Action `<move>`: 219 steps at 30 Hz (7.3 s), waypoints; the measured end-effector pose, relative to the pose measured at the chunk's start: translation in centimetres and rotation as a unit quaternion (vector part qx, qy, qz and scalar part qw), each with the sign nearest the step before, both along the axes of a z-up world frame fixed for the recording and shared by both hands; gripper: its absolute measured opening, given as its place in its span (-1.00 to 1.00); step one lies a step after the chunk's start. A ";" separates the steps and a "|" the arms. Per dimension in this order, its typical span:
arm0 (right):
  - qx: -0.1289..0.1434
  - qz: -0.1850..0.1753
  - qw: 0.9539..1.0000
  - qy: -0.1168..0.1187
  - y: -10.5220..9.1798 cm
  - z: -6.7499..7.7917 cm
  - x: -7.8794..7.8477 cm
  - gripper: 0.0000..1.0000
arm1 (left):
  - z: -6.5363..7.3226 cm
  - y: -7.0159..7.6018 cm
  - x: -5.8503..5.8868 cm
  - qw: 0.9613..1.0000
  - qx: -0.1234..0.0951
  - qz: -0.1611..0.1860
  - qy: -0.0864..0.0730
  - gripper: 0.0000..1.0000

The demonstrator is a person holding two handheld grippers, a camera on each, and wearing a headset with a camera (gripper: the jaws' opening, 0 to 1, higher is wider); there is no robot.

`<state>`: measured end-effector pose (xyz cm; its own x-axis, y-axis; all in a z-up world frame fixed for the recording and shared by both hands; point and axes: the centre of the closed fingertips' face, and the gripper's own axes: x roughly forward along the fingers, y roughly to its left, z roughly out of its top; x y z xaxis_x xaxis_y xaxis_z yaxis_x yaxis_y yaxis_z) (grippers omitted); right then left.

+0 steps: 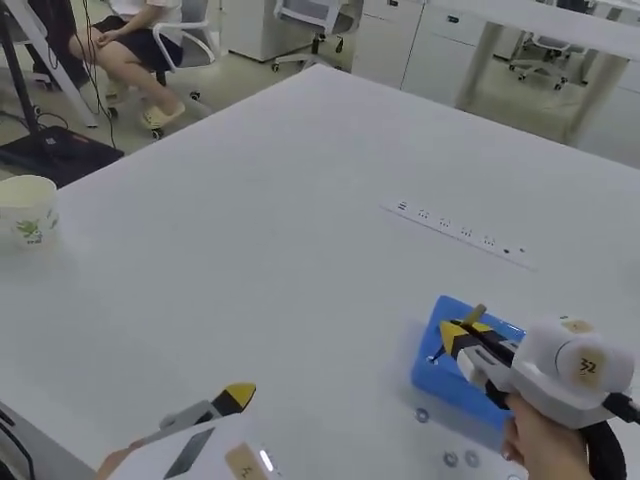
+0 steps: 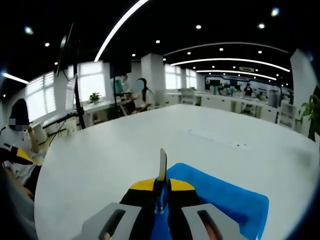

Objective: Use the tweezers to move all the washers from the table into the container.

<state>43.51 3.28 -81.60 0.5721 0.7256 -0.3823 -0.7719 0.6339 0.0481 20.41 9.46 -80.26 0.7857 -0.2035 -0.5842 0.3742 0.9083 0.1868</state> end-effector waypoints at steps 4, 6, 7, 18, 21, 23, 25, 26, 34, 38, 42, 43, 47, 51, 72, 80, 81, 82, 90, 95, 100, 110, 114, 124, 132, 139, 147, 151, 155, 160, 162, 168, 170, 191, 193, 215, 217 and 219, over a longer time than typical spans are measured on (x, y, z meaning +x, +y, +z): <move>-0.003 0.007 1.000 -0.005 0.1 0.8 -0.2 -0.91 | 0.0 0.0 0.0 1.000 0.002 -0.001 0.001 0.60; 0.004 0.008 1.000 -0.015 0.1 1.9 -0.1 -0.91 | 0.1 0.0 0.0 1.000 0.003 -0.001 -0.001 0.60; 0.007 0.009 1.000 -0.021 0.0 2.6 -0.2 -0.91 | 0.0 0.0 0.0 1.000 0.002 -0.002 0.000 0.60; 0.043 0.033 0.998 -0.041 -0.7 6.4 -3.2 -0.91 | 0.3 -0.1 0.0 1.000 0.016 -0.009 -0.010 0.59; 0.045 0.046 0.997 -0.053 -0.6 7.2 -4.9 -0.91 | 0.4 -0.1 0.1 1.000 0.015 -0.007 -0.012 0.58; 0.042 0.052 0.996 -0.056 -0.5 7.3 -6.0 -0.91 | 0.4 0.0 0.1 1.000 0.014 -0.006 -0.012 0.57; 0.037 0.062 0.996 -0.056 -0.4 6.9 -6.8 -0.92 | 0.4 -0.1 0.1 1.000 0.014 -0.007 -0.013 0.56; 0.035 0.065 0.996 -0.055 -0.4 6.7 -7.1 -0.92 | 0.4 -0.1 0.1 1.000 0.014 -0.008 -0.013 0.56; 0.023 0.076 0.996 -0.028 -0.5 4.0 -8.7 -0.91 | 0.4 -0.1 0.1 1.000 0.011 -0.008 -0.012 0.56; 0.024 0.077 0.997 -0.011 -0.5 3.0 -8.7 -0.91 | 0.3 -0.1 0.1 1.000 0.013 -0.008 -0.011 0.56; 0.021 0.076 0.997 0.008 -0.6 1.6 -8.7 -0.91 | 0.2 0.0 0.1 1.000 0.013 -0.007 -0.008 0.55; 0.021 0.076 0.997 0.010 -0.6 1.4 -8.7 -0.91 | 0.2 -0.1 0.1 1.000 0.013 -0.008 -0.007 0.55; 0.012 0.075 0.997 0.018 -0.5 0.6 -8.5 -0.91 | 0.2 -0.2 0.1 1.000 0.008 -0.010 -0.008 0.55; 0.002 0.078 0.997 0.015 -0.6 0.1 -8.1 -0.91 | 0.2 -0.3 0.0 1.000 0.007 -0.010 -0.005 0.54; -0.004 0.083 0.996 0.018 -0.9 -0.8 -8.1 -0.92 | -0.1 -0.2 -0.1 1.000 0.013 -0.011 0.002 0.51; -0.005 0.079 0.997 0.010 -1.2 -0.9 -8.5 -0.94 | 0.0 -0.2 -0.1 1.000 0.012 -0.011 0.000 0.52; -0.007 0.076 0.997 0.014 -1.2 -0.8 -8.7 -0.94 | 0.0 -0.2 -0.1 1.000 0.012 -0.012 -0.001 0.52; -0.007 0.074 0.997 0.019 -1.3 -0.8 -8.7 -0.95 | 0.0 -0.3 -0.1 1.000 0.011 -0.012 -0.001 0.52; -0.028 0.084 0.996 0.016 -0.8 0.3 -8.8 -0.95 | 0.2 -0.2 0.0 1.000 0.014 -0.011 -0.006 0.54; -0.011 0.075 0.997 0.009 -1.2 2.0 -8.4 -0.95 | 0.3 -0.2 0.0 1.000 0.014 -0.010 -0.010 0.54; 0.013 0.060 0.998 0.010 -1.8 3.5 -7.9 -0.95 | 0.4 -0.2 0.0 1.000 0.012 -0.011 -0.012 0.54; 0.015 0.048 0.999 -0.014 -2.8 5.6 -5.4 -0.95 | 0.3 -0.2 0.0 1.000 0.012 -0.012 -0.012 0.53; 0.008 0.046 0.999 -0.028 -2.8 5.9 -4.4 -0.95 | 0.3 -0.2 0.0 1.000 0.012 -0.012 -0.011 0.53; -0.007 0.035 0.999 -0.022 -2.5 3.6 -2.4 -0.94 | 0.1 -0.2 -0.1 1.000 0.015 -0.013 -0.004 0.51; 0.004 0.021 1.000 0.008 -2.2 1.7 -1.0 -0.94 | -0.2 -0.1 -0.1 1.000 0.023 -0.013 0.002 0.52; -0.002 0.020 1.000 0.019 -1.8 0.3 -0.5 -0.94 | -0.5 0.1 -0.2 1.000 0.025 -0.008 0.012 0.52; -0.003 0.019 1.000 0.021 -1.7 -0.4 -0.3 -0.94 | -0.7 0.1 -0.3 1.000 0.026 -0.007 0.015 0.51; -0.002 0.019 1.000 0.019 -1.6 -0.3 -0.5 -0.94 | -0.5 0.1 -0.2 1.000 0.022 -0.006 0.012 0.52; -0.002 0.021 1.000 0.016 -1.8 -0.4 -0.8 -0.94 | -0.6 0.1 -0.3 1.000 0.023 -0.006 0.014 0.51; -0.015 0.031 0.999 0.009 -1.6 -0.4 -1.2 -0.93 | -0.5 0.1 -0.3 1.000 0.020 -0.006 0.012 0.51; -0.023 0.033 0.999 0.009 -1.6 -0.4 -1.1 -0.93 | -0.4 0.1 -0.2 1.000 0.019 -0.006 0.010 0.51; -0.021 0.034 0.999 0.013 -1.6 0.2 -0.9 -0.93 | -0.5 0.0 -0.2 1.000 0.021 -0.007 0.011 0.51; -0.021 0.036 0.999 -0.002 -1.5 1.0 -0.9 -0.93 | -0.4 0.0 -0.2 1.000 0.020 -0.007 0.010 0.51; 0.006 0.038 0.998 -0.047 -3.3 7.3 -3.2 -0.93 | 0.4 0.0 0.0 1.000 0.010 -0.006 -0.012 0.51; 0.010 0.038 0.998 -0.049 -3.5 7.6 -3.8 -0.93 | 0.4 -0.1 0.0 1.000 0.012 -0.007 -0.012 0.51; -0.001 0.051 0.999 0.002 -4.5 2.8 -9.5 -0.93 | 0.1 -0.2 -0.1 1.000 0.020 -0.013 -0.008 0.51; 0.000 0.047 0.999 0.012 -4.7 2.2 -9.7 -0.93 | 0.1 -0.2 -0.1 1.000 0.019 -0.013 -0.007 0.51; -0.004 0.045 0.999 0.015 -5.0 1.7 -9.9 -0.93 | 0.1 -0.2 -0.1 1.000 0.019 -0.013 -0.008 0.50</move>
<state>33.65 -1.68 -79.89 0.4929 0.7707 -0.4039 -0.8239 0.5626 0.0681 20.33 9.26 -80.16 0.7893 -0.2013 -0.5800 0.3939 0.8907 0.2269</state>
